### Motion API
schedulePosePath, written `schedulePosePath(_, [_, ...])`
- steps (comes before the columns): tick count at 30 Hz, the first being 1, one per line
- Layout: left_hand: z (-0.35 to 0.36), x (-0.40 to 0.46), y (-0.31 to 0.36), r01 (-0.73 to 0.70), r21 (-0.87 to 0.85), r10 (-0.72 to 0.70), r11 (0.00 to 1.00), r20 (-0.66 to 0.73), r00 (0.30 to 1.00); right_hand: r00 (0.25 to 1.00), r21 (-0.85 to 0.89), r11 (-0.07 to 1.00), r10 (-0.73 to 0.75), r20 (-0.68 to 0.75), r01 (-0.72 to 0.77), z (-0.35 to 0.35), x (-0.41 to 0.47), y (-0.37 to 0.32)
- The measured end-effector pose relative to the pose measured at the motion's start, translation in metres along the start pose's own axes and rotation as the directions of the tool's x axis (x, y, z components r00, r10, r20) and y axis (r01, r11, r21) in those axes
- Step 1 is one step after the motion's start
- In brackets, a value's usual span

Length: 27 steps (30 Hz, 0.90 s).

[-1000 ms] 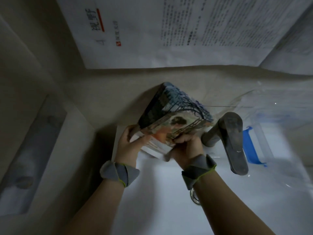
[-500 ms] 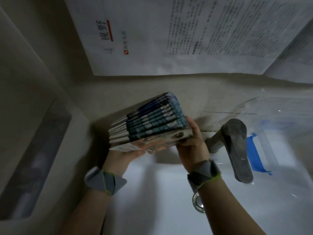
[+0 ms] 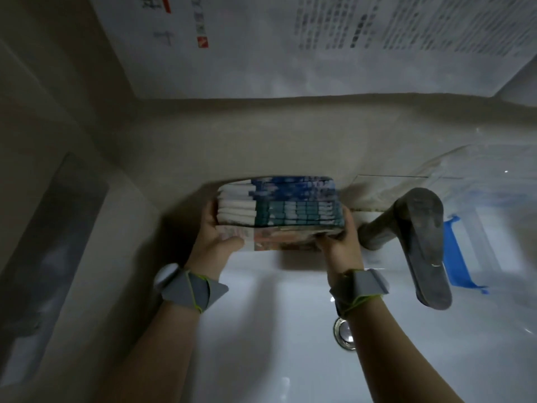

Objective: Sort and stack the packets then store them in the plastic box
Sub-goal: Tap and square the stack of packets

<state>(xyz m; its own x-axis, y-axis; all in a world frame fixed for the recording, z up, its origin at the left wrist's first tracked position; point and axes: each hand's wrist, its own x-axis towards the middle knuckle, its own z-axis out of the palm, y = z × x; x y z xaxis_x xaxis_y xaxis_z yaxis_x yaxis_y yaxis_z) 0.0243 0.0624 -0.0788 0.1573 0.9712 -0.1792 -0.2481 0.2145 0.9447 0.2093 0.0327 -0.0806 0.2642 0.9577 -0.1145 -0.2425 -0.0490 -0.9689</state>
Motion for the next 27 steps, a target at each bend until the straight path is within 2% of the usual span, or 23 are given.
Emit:
schedulePosePath(1, [-0.001,0.003,-0.003,-0.027,0.006,0.027,1.000,0.079,0.996,1.000,0.033,0.999,0.019,0.003,-0.019,-0.001,0.001,0.001])
schedulePosePath(3, [-0.006,0.005,-0.005,-0.068,0.189,0.058,0.980,0.056,0.997,0.999,0.081,0.996,0.048,-0.003,-0.047,-0.004,0.001,0.003])
schedulePosePath(4, [-0.008,0.007,-0.009,-0.084,0.209,0.069,0.974,0.080,0.994,0.998,0.084,0.995,0.055,-0.007,-0.055,-0.005,0.001,0.004])
schedulePosePath(5, [-0.008,0.004,-0.008,-0.086,0.171,0.075,0.981,0.072,0.995,0.999,0.077,0.996,0.042,-0.015,-0.041,-0.003,0.001,0.003])
schedulePosePath(7, [-0.007,0.003,-0.011,-0.089,0.215,0.095,0.973,-0.021,0.995,1.000,0.052,0.999,-0.003,-0.018,0.004,0.001,-0.001,0.002])
schedulePosePath(10, [-0.011,-0.003,-0.019,-0.081,0.218,0.098,0.973,-0.066,0.993,0.996,0.054,0.996,-0.066,-0.057,0.069,0.005,-0.003,0.002])
schedulePosePath(12, [-0.011,-0.005,-0.018,-0.063,0.223,0.076,0.973,-0.050,0.996,0.994,0.006,0.996,-0.087,-0.066,0.088,0.006,-0.001,0.003])
schedulePosePath(14, [-0.011,-0.004,-0.017,-0.014,0.277,0.019,0.961,-0.014,1.000,0.996,-0.057,0.997,-0.050,-0.077,0.046,0.005,0.000,0.006])
schedulePosePath(18, [-0.013,-0.002,-0.021,-0.008,0.472,-0.026,0.882,0.064,0.998,0.998,-0.125,0.992,0.006,-0.058,-0.013,0.002,-0.003,0.011])
schedulePosePath(24, [-0.010,0.004,-0.020,-0.031,0.482,0.019,0.876,0.030,0.999,0.999,-0.200,0.980,0.004,0.053,0.007,-0.001,-0.005,0.009])
schedulePosePath(27, [-0.005,0.002,-0.019,-0.067,0.463,0.080,0.884,-0.010,0.997,0.999,-0.265,0.964,0.018,0.050,-0.004,-0.004,-0.004,0.012])
